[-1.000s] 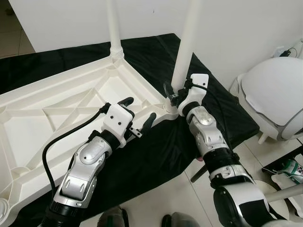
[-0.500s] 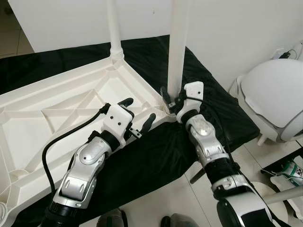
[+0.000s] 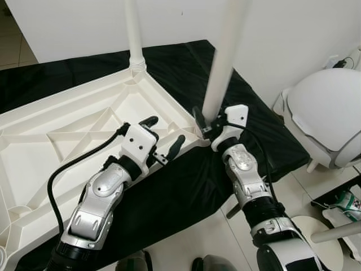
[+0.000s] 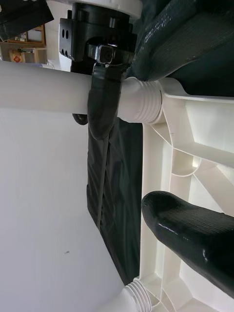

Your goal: Building children table

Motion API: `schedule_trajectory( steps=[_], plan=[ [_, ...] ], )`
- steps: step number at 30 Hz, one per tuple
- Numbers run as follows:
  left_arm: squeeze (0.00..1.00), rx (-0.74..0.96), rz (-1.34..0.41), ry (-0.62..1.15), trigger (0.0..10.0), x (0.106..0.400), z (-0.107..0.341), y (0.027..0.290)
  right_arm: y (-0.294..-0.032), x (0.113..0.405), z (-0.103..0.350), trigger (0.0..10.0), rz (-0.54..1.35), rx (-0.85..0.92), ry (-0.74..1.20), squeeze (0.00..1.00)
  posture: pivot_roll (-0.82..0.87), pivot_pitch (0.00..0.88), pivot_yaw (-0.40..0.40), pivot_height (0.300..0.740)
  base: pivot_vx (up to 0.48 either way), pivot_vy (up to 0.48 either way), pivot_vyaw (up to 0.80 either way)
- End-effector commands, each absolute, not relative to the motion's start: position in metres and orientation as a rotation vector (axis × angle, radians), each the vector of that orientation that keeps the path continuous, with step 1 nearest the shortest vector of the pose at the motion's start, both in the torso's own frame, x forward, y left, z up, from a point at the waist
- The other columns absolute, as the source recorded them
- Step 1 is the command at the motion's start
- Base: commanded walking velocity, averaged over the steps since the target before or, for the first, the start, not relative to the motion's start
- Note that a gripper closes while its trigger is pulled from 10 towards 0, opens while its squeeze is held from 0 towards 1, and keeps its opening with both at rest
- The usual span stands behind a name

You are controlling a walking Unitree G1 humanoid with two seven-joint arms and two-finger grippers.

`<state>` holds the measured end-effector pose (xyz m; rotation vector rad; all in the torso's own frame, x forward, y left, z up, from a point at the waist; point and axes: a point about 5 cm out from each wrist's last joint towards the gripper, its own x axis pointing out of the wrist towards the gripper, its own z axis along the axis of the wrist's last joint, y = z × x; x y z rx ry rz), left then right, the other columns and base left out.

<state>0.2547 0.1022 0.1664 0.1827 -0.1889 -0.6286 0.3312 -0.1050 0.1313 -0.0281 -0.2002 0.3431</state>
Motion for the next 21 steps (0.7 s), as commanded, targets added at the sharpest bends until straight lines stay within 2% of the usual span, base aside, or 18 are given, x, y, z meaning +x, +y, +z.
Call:
schedule_trajectory(
  steps=[1,9,21],
  plan=[
    [0.0,0.189,-0.659,-0.171,10.0,0.252,0.164,0.101,-0.121,0.318,0.075,10.0,0.284,0.025,0.087,0.0,0.0,0.063,0.018,0.74,0.0,0.0,0.0],
    [0.0,0.192,-0.667,-0.169,10.0,0.252,0.165,0.101,-0.129,0.324,0.071,10.0,0.21,0.104,0.149,0.0,0.0,0.063,0.028,0.74,0.0,0.0,0.0],
    [0.0,0.191,-0.677,-0.167,10.0,0.251,0.166,0.1,-0.125,0.344,0.085,10.0,0.229,0.09,0.236,0.0,0.0,0.063,0.025,0.74,0.0,0.0,0.0]
  ],
)
